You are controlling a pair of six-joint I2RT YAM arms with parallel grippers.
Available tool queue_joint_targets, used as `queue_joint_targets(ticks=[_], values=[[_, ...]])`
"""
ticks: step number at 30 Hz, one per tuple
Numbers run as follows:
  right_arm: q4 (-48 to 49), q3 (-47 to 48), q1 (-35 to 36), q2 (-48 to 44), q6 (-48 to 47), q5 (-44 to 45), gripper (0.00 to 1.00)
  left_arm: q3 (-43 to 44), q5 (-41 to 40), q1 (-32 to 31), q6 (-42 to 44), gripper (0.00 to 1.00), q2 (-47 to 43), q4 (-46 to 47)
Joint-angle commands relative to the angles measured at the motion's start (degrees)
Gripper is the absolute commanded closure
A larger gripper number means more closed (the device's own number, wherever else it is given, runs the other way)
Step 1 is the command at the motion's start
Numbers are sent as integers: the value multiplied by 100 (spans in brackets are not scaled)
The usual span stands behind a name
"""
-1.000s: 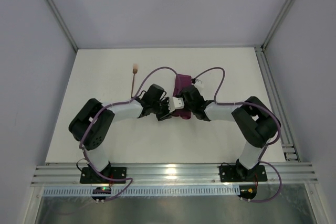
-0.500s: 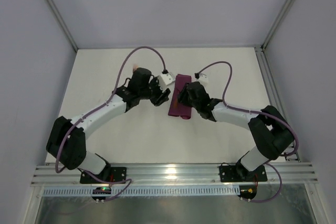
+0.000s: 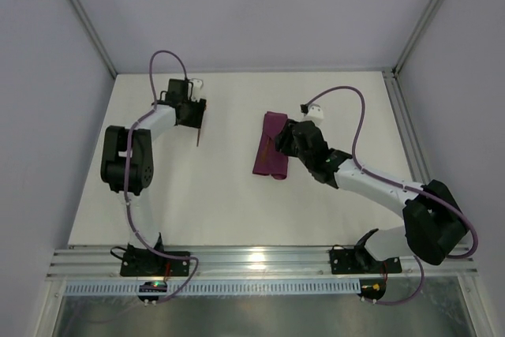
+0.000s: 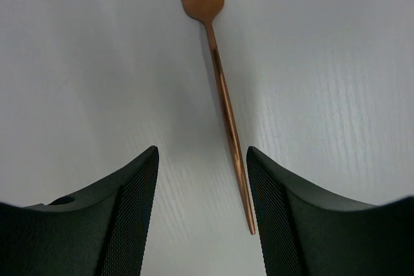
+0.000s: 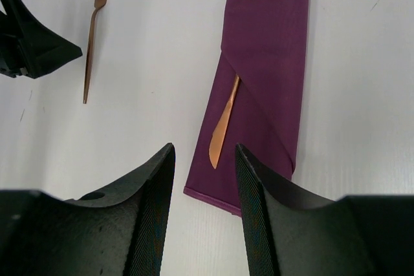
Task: Fold the napkin into a case and place the utensils inside
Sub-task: Pick up the fork from the corner of the board.
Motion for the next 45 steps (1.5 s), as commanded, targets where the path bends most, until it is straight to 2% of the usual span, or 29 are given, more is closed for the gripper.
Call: queue_joint_targets(ticks=[1, 5, 8, 10, 11, 12, 16, 19, 21, 22, 24, 25, 27, 30, 31, 33, 34, 35, 36, 38, 40, 43, 45], values=[[-135, -47, 21, -206, -304, 164, 53, 456, 228, -120, 97, 41, 215, -236], [-170, -134, 21, -328, -357, 226, 53, 272, 527, -120, 106, 43, 225, -60], [-161, -196, 13, -364, -392, 252, 53, 324, 344, -129, 62, 46, 452, -226], [-170, -214, 21, -399, -392, 270, 54, 657, 193, -137, 71, 52, 707, -533], [-170, -214, 13, -408, -409, 261, 53, 859, 132, -137, 79, 61, 943, -900], [-179, -214, 21, -451, -410, 270, 53, 1095, 54, -146, 36, 64, 1007, -1052], [-205, -196, 21, -548, -506, 314, 53, 1194, -35, -199, 149, 70, 1104, -1220], [-249, -144, 21, -592, -585, 340, 54, 1466, -18, -278, 378, 81, 1393, -1659], [-249, -117, 13, -610, -638, 305, 53, 1564, 0, -287, 483, 99, 1482, -1870], [-249, -108, 13, -627, -673, 227, 53, 1459, 96, -287, 536, 100, 1430, -1827], [-49, -99, 13, -671, -874, 25, 53, 1213, 429, -287, 754, 100, 1037, -1669], [57, -108, 13, -689, -1232, -368, 53, 934, 639, -287, 896, 100, 851, -1555], [338, -117, 13, -803, -1638, -826, 53, 616, 1369, -287, 1273, 100, 395, -1537], [305, -73, -57, -1154, -2254, -1565, 52, 132, 2099, -287, 2362, 100, -581, -2001], [243, -38, -136, -1242, -2438, -2263, 49, 27, 2266, -287, 3087, 100, -1027, -2472], [-97, 242, -338, -1348, -2580, -3136, 46, -202, 2653, -304, 3943, 100, -1434, -3124], [-265, 391, -513, -1313, -2668, -3636, 46, -273, 2724, -331, 4773, 100, -1636, -3458], [-502, 749, -558, -1252, -2877, -4303, 46, -325, 2768, -400, 5138, 100, -1986, -4105], [-1096, 945, -559, -1078, -3001, -4483, 46, -422, 2838, -462, 5429, 100, -2146, -4381], [-1548, 1427, -559, -848, -3221, -4800, 46, -466, 2970, -663, 6113, 100, -2515, -5170], [-1953, 1622, -559, -541, -3319, -5046, 46, -467, 3076, -909, 6433, 100, -2709, -5604], [-2148, 1816, -550, -207, -3152, -5539, 46, -528, 2998, -1182, 6636, 100, -3122, -5904], [-2557, 1974, -331, -83, -3151, -5270, 46, -563, 2910, -1472, 6627, 100, -3438, -5870]])
